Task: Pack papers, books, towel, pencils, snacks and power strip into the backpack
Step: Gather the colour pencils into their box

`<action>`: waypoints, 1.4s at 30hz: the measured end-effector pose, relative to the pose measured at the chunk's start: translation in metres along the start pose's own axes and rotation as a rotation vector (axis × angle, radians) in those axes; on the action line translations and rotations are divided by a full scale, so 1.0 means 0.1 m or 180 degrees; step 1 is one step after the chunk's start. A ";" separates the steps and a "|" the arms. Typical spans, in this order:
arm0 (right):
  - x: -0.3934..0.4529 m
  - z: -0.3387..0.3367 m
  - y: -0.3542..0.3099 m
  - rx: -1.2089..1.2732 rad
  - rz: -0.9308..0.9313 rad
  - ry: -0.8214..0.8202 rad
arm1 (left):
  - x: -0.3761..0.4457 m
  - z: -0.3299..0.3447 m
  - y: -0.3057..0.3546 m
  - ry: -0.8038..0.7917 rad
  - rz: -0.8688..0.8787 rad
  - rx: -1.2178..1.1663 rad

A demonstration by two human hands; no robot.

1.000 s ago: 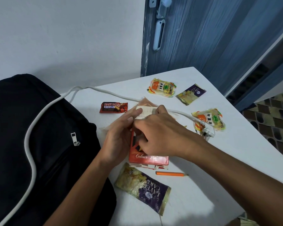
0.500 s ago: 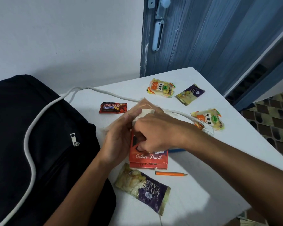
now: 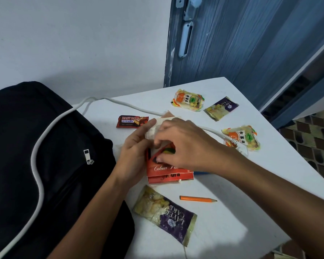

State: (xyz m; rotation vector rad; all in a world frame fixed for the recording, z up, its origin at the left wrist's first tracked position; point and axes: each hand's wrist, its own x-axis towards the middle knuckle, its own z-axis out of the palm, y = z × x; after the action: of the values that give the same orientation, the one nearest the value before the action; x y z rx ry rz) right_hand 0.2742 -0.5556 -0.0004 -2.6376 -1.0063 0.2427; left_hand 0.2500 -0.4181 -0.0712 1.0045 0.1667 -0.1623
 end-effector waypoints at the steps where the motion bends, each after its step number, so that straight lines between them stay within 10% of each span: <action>1: -0.03 -0.01 0.01 -0.0035 -0.0049 -0.0074 | 0.01 -0.01 0.00 0.0056 0.0023 0.0028; 6: -0.23 0.09 0.02 -0.0851 -0.0213 -0.0670 | 0.01 -0.03 0.02 0.0206 -0.0010 -0.0116; 42: -0.16 0.41 0.18 0.0121 -0.0140 0.1261 | -0.11 0.07 0.05 -0.0274 -0.0522 -0.0908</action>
State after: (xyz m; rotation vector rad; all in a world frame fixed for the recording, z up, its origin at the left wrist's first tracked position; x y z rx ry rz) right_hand 0.2629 -0.5701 -0.0440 -2.4856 -0.9101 -0.2597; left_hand 0.2404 -0.4205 -0.0616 0.6981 0.1880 -0.3218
